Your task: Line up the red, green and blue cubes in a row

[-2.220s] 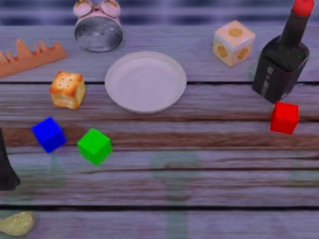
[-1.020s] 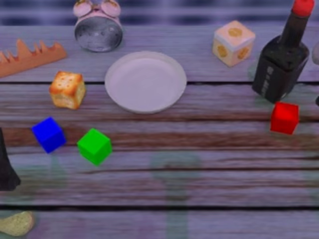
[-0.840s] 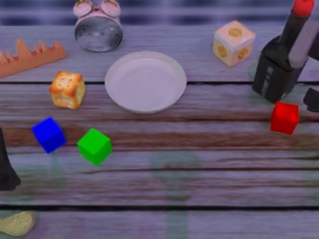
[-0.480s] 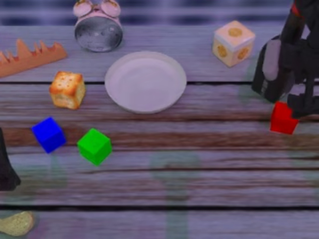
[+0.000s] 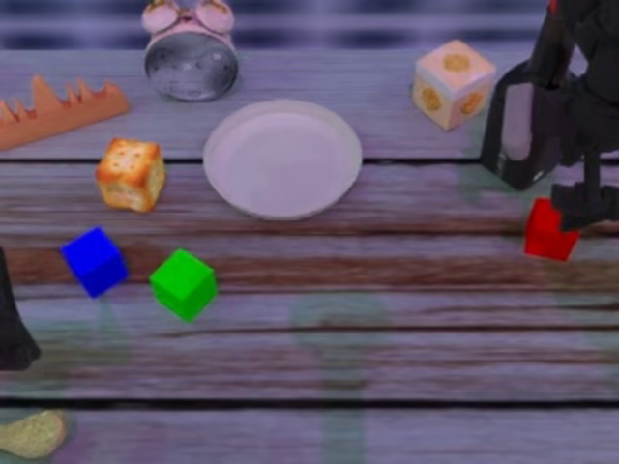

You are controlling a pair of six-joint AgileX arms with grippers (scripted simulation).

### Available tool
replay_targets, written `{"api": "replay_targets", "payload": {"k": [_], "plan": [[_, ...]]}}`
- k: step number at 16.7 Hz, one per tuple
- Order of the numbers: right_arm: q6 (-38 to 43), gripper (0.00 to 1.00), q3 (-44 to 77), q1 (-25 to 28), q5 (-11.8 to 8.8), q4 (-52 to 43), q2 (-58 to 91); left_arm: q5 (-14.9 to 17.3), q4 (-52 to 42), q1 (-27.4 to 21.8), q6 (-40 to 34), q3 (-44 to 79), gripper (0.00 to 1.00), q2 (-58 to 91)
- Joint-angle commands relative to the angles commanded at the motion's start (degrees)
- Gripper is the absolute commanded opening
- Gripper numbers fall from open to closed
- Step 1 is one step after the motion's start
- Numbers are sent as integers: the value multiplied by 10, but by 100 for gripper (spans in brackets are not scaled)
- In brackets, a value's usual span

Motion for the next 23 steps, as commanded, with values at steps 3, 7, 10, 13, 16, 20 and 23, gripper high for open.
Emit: {"api": "replay_targets", "payload": {"k": [3, 7, 10, 13, 16, 20, 23], "plan": [[-1, 100, -17, 2, 0, 23, 10, 0, 0, 0, 0, 0, 100, 0], [1, 100, -70, 3, 0, 120, 45, 0, 0, 0, 0, 0, 100, 0], [1, 100, -98, 4, 1, 163, 66, 0, 0, 0, 0, 0, 100, 0], [1, 100, -99, 4, 1, 166, 67, 0, 0, 0, 0, 0, 100, 0], [1, 85, -99, 4, 1, 166, 67, 0, 0, 0, 0, 0, 100, 0], [1, 55, -99, 4, 1, 166, 67, 0, 0, 0, 0, 0, 100, 0], [1, 32, -99, 4, 1, 166, 67, 0, 0, 0, 0, 0, 100, 0]]}}
